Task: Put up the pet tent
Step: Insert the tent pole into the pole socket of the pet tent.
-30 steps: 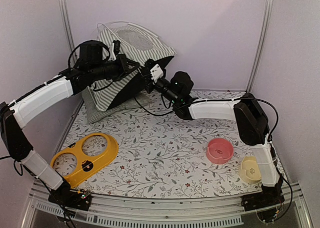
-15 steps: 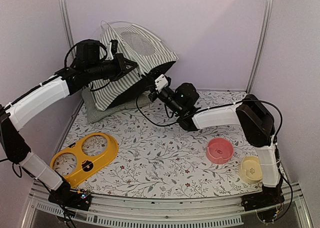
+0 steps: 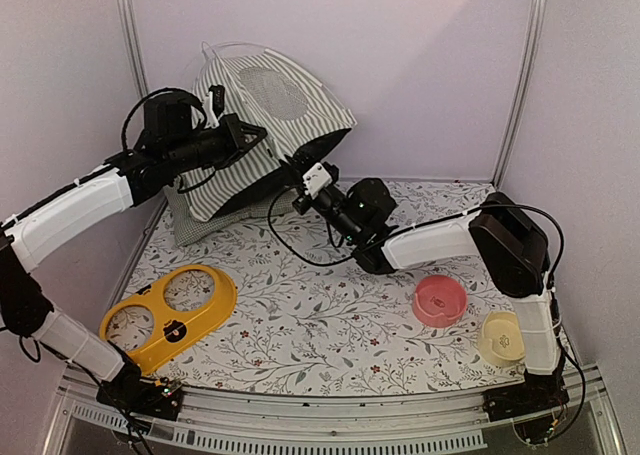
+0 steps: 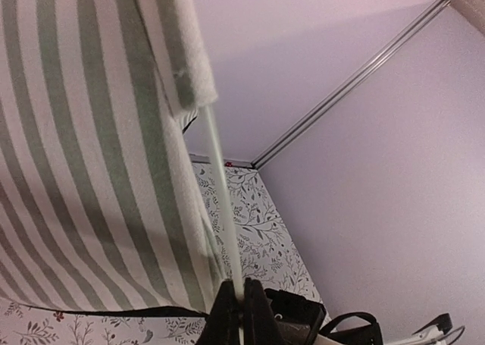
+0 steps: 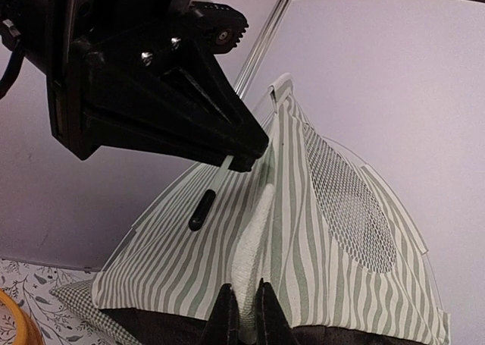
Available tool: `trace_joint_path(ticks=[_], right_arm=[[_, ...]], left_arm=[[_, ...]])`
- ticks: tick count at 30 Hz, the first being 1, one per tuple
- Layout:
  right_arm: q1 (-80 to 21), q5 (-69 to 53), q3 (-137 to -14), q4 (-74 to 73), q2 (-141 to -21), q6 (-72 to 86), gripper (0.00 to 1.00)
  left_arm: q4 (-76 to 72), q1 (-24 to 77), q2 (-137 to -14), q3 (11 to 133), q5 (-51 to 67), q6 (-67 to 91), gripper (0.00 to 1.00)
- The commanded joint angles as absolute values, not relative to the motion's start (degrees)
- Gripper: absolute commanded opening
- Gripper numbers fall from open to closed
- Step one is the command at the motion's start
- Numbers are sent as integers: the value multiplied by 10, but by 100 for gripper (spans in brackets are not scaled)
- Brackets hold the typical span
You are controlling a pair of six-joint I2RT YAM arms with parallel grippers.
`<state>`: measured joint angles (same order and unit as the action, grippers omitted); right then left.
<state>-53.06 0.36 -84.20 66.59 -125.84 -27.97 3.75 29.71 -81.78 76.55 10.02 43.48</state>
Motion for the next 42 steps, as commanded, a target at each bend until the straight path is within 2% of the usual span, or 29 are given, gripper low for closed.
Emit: trace_joint_path(ticks=[1,22,42], right_arm=[[-547,12,-815,653,-1270,-313,0],[-572,37,-802,665,-1298,-380,0],[-594,52,-832,639,-1340,-434,0]], left_arm=[[-167,253,-772,768,-21,423,0],[-310,253,-730,695,-109,459,0],[-382,297,-798,737,-129,406,0]])
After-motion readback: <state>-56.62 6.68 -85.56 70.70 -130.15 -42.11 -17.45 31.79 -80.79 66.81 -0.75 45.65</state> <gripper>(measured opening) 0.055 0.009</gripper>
